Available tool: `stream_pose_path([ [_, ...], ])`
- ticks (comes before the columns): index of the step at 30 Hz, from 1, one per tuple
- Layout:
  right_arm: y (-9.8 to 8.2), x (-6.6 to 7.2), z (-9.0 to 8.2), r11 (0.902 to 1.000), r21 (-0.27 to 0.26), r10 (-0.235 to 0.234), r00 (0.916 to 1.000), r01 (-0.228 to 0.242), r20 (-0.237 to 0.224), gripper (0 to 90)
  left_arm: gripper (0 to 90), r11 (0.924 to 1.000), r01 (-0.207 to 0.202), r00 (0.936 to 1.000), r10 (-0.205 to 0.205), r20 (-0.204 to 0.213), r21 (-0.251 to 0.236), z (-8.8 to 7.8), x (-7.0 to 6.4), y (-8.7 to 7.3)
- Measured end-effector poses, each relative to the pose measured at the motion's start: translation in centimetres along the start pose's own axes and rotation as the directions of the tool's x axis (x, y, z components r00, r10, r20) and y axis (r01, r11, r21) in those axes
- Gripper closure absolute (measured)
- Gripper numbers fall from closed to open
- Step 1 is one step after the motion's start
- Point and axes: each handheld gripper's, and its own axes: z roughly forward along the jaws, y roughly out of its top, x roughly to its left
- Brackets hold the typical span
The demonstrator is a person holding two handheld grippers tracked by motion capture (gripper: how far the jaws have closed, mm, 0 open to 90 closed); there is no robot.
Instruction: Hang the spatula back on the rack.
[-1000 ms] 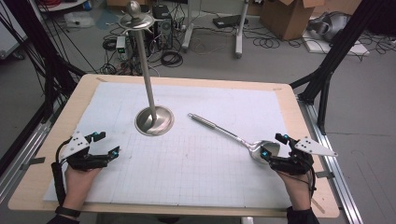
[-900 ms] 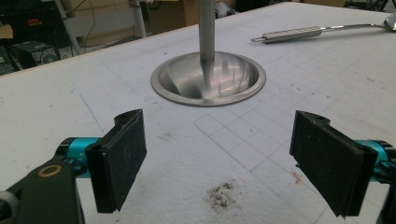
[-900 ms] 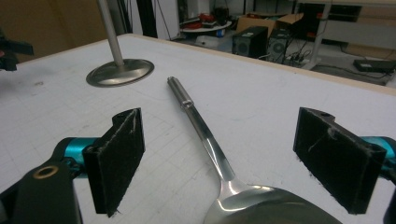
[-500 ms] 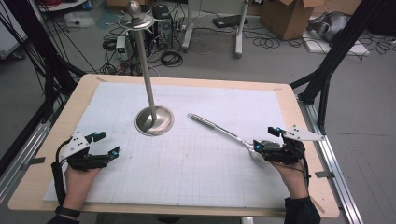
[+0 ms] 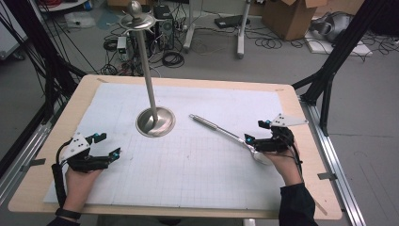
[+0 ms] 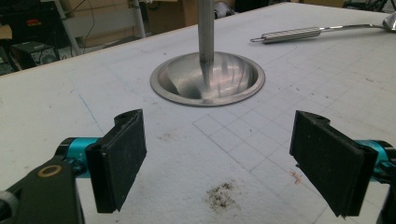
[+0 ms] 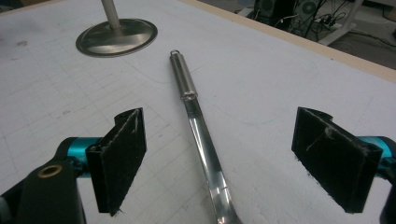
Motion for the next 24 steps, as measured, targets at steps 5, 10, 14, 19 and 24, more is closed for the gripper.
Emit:
stream_pose_path([
  [5, 0.7, -0.2, 1.2, 0.9987, 0.05, -0.01, 0.9997, 0.011, -0.021, 19.4, 19.0, 0.9999, 0.007, 1.0, -0.007, -0.004, -0.008, -0.1, 0.1, 0.0],
  [10, 1.4, -0.1, 2.6, 0.9941, 0.103, -0.031, 0.9984, 0.035, -0.047, 24.1, 19.0, 0.9997, 0.014, 0.9999, -0.014, -0.006, -0.018, -0.2, 0.2, 0.0],
  [14, 1.8, -0.1, 3.9, 0.985, 0.165, -0.041, 0.997, 0.051, -0.065, 25.4, 19.0, 0.9995, 0.021, 0.9998, -0.021, -0.006, -0.024, -0.3, 0.3, -0.1],
  [19, 1.8, -0.2, 5.4, 0.9689, 0.236, -0.057, 0.9951, 0.075, -0.08, 28.9, 18.4, 0.9979, 0.04, 0.9992, -0.04, 0.007, -0.051, -0.4, 0.3, 0.0],
  [24, 1.4, -0.4, 5.9, 0.9569, 0.281, -0.049, 0.9952, 0.071, -0.085, 31.0, 18.2, 0.9975, 0.025, 0.9996, -0.024, 0.016, -0.066, -0.3, 0.0, 0.5],
])
